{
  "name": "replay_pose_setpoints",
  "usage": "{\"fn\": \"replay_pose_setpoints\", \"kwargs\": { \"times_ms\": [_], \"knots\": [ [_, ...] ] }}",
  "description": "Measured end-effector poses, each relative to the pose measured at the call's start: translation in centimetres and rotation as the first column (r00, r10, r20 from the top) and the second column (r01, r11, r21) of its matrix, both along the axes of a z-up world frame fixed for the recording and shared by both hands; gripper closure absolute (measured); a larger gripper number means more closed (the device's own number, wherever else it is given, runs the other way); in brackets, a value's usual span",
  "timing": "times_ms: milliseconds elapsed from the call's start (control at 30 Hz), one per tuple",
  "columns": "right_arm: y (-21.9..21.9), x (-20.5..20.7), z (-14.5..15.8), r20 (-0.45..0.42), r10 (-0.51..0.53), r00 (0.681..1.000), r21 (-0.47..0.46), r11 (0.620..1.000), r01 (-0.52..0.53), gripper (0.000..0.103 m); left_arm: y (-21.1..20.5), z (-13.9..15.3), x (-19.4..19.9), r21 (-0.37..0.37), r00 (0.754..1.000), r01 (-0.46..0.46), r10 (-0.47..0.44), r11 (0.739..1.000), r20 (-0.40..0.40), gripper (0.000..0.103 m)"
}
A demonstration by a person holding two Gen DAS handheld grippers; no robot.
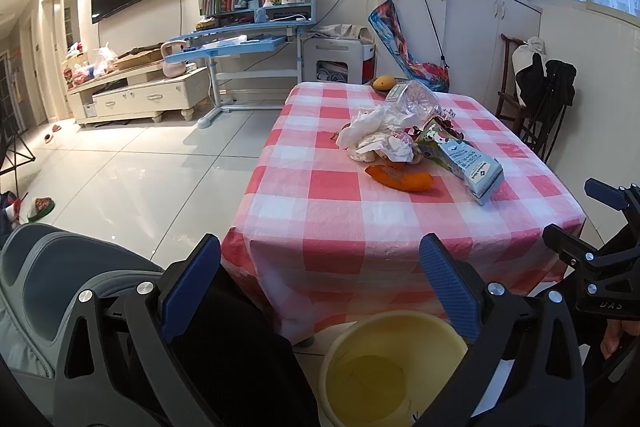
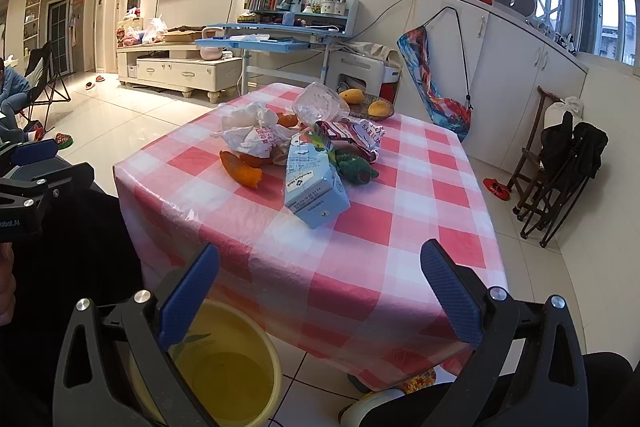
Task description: Collect trash
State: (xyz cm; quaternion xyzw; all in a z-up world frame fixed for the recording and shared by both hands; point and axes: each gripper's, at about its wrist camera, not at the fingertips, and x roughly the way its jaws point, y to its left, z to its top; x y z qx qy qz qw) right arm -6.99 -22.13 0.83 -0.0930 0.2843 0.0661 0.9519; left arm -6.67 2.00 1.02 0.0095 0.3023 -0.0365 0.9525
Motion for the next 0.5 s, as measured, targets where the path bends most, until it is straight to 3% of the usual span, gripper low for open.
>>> {"fn": "replay_pose_setpoints", "kwargs": {
  "times_ms": [500],
  "knots": [
    [-0.24,-0.45,0.31,0.004,-0.003,1.000,0.016,1.000,0.003,0.007,-0.93,-0.09,0.67,0.011,1.000,0.012,-0.011,1.000,-0.018,0.007]
  ]
}}
